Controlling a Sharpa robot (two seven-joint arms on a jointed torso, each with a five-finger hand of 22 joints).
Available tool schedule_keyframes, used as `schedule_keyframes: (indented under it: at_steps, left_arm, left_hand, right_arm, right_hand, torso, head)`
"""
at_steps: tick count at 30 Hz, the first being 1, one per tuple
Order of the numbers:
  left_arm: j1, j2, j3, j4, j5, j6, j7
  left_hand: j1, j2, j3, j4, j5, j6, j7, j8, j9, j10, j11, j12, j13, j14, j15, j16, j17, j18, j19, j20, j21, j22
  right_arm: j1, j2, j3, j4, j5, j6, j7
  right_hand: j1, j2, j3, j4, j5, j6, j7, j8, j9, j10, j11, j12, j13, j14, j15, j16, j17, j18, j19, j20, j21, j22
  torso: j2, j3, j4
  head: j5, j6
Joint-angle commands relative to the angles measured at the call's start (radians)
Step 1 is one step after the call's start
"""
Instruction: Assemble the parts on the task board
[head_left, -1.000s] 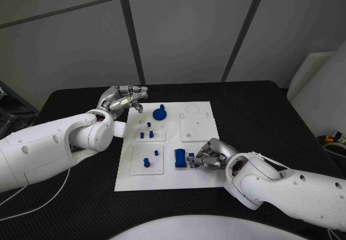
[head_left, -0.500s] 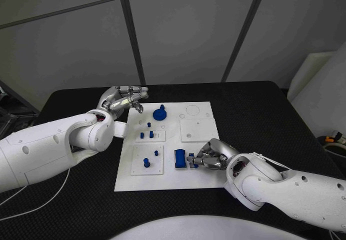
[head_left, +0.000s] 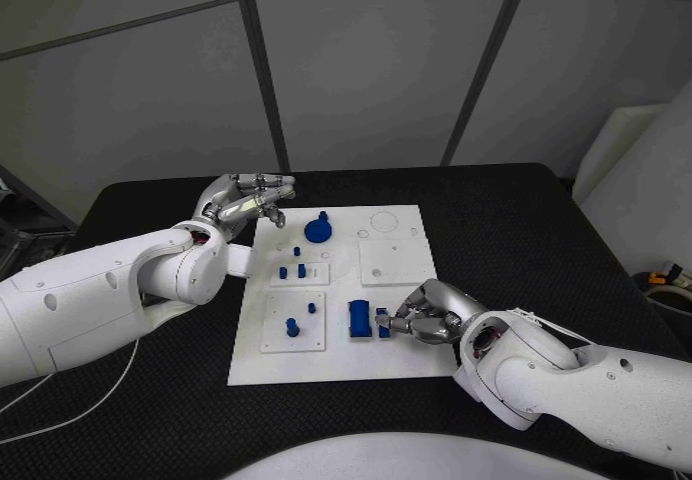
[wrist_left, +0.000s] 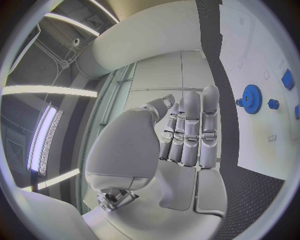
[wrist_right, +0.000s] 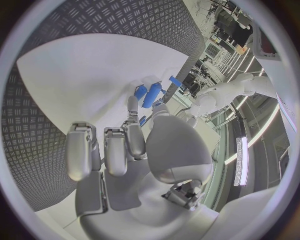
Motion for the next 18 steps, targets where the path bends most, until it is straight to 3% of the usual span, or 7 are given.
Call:
schedule_keyframes:
  at_steps: [1,3,7,9,18]
  left_arm:
    - [0.001,0.002,0.001,-0.001,0.001,0.01,0.001]
    - [0.001,0.002,0.001,-0.001,0.001,0.01,0.001]
    - [0.0,0.003,0.001,-0.003,0.001,0.01,0.001]
    - [0.0,0.003,0.001,-0.004,0.001,0.01,0.001]
    - [-0.002,0.003,0.001,-0.005,0.001,0.01,0.0]
  left_hand:
    - [-0.007,0.005,-0.008,0.0,-0.001,-0.009,0.001,-0.005,-0.002,-0.009,-0.001,0.005,0.0,-0.007,0.003,0.001,-0.001,-0.003,-0.005,-0.001,-0.005,-0.001]
    - [-0.007,0.005,-0.008,0.0,-0.001,-0.009,0.001,-0.005,-0.002,-0.009,-0.001,0.005,0.0,-0.007,0.003,0.001,-0.001,-0.003,-0.005,-0.001,-0.005,-0.001]
    - [-0.007,0.005,-0.008,0.0,-0.001,-0.009,0.001,-0.005,-0.002,-0.009,-0.001,0.005,0.0,-0.007,0.003,0.001,-0.001,-0.003,-0.005,-0.001,-0.005,-0.001]
    - [-0.007,0.005,-0.008,0.0,-0.001,-0.009,0.001,-0.005,-0.002,-0.009,-0.001,0.005,0.0,-0.007,0.003,0.001,-0.001,-0.003,-0.005,-0.001,-0.005,-0.001]
    - [-0.007,0.005,-0.008,0.0,-0.001,-0.009,0.001,-0.005,-0.002,-0.009,-0.001,0.005,0.0,-0.007,0.003,0.001,-0.001,-0.003,-0.005,-0.001,-0.005,-0.001]
  right_arm:
    - [0.001,-0.008,0.0,0.001,-0.013,0.012,0.014]
    - [0.001,-0.01,0.0,0.001,-0.013,0.02,0.018]
    - [0.001,-0.013,0.0,0.002,-0.015,0.051,0.03]
    - [0.001,-0.013,0.0,0.004,-0.015,0.063,0.037]
    - [0.001,-0.013,0.0,0.003,-0.015,0.084,0.05]
  right_hand:
    - [0.022,-0.001,-0.005,-0.007,0.0,-0.002,0.001,-0.001,0.004,0.018,-0.002,0.003,0.06,0.081,-0.003,-0.002,0.158,-0.003,0.006,-0.006,-0.002,0.153]
    - [0.037,-0.003,-0.006,-0.008,-0.015,-0.002,0.001,-0.001,0.005,0.017,-0.002,0.002,0.06,0.08,-0.004,-0.003,0.157,-0.003,0.006,-0.006,-0.002,0.153]
    - [0.111,-0.008,-0.006,-0.028,-0.145,-0.002,0.002,0.0,0.014,0.017,-0.002,0.002,0.061,0.08,-0.004,-0.003,0.157,-0.003,0.005,-0.007,-0.004,0.153]
    - [0.136,-0.011,-0.007,-0.039,-0.184,-0.001,0.002,0.001,0.016,0.017,-0.002,0.002,0.061,0.08,-0.004,-0.003,0.158,-0.003,0.005,-0.007,-0.003,0.153]
    - [0.151,-0.013,-0.011,-0.045,-0.205,-0.002,0.002,0.001,0.019,0.018,-0.001,0.003,0.062,0.081,-0.003,-0.002,0.159,-0.003,0.006,-0.007,-0.003,0.154]
  torso:
    - [-0.001,-0.0012,0.0028]
    - [0.0,-0.0012,0.0029]
    - [0.0,-0.0003,0.003]
    - [0.0,0.0002,0.0017]
    - [0.001,-0.0013,0.0016]
  head:
    - [-0.001,0.002]
    - [-0.002,0.003]
    - [-0.003,0.005]
    - [-0.001,0.006]
    - [-0.002,0.008]
